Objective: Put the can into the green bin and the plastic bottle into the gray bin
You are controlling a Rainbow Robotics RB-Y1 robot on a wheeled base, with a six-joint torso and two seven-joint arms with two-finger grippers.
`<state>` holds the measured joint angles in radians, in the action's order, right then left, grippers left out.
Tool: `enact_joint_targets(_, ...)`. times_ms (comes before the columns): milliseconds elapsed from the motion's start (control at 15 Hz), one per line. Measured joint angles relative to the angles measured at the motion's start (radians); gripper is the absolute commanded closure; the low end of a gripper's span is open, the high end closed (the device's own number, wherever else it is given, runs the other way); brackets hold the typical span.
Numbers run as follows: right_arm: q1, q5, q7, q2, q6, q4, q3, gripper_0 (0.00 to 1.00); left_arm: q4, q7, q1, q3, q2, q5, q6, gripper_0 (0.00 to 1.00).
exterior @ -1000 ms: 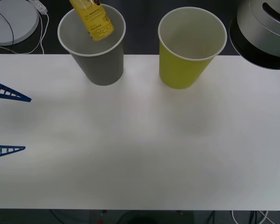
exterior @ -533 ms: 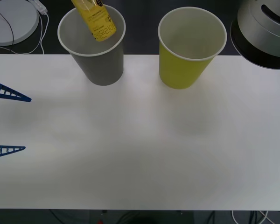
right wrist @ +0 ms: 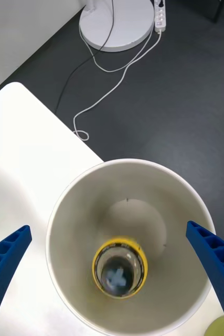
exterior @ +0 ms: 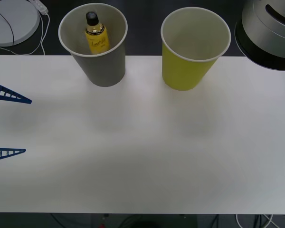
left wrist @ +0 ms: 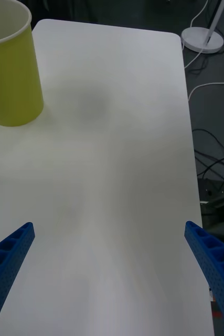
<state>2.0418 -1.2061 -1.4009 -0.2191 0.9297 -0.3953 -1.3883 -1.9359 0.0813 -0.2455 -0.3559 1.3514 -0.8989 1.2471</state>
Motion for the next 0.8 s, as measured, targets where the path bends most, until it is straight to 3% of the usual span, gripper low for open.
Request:
enact_joint_targets(533,-0.003,0.021,0.005,-0.013,0.013,-0.002,0.006,0.00,0.000,0.000,0.000,0.000,0.000,0.000,0.000,0.00)
enact_joint_targets(800,-0.034,0.017,0.027,-0.085,0.023,-0.113,0.038,0.00,0.000,0.000,0.000,0.000,0.000,0.000,0.000,0.00)
